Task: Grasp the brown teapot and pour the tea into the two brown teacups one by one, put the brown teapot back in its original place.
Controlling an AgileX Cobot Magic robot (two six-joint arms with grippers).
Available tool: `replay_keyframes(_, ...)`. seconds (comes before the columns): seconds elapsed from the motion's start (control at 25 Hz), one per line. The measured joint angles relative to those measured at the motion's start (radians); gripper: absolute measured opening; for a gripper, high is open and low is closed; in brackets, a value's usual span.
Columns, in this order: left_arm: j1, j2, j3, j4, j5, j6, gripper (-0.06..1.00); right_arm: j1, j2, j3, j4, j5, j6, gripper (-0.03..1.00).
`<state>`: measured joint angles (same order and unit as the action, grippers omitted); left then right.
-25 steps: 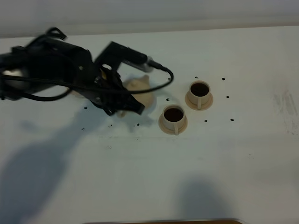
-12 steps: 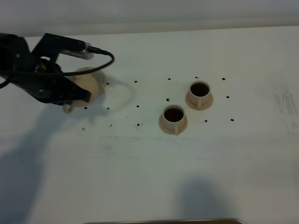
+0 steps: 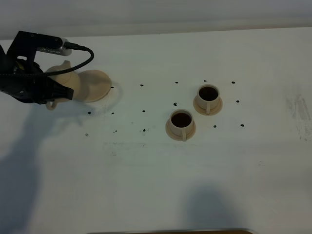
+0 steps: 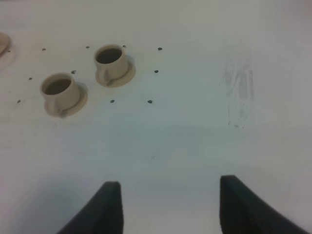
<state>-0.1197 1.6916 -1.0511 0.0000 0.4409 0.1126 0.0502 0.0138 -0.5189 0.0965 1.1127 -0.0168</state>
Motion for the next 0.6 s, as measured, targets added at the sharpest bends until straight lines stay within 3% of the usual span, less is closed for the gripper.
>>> replay_keyframes(0.6, 0.0, 0.126, -0.044, -0.035, -0.116, 0.044, 0.16, 0.0, 0.0, 0.0, 0.0, 0.0, 0.0, 0.43)
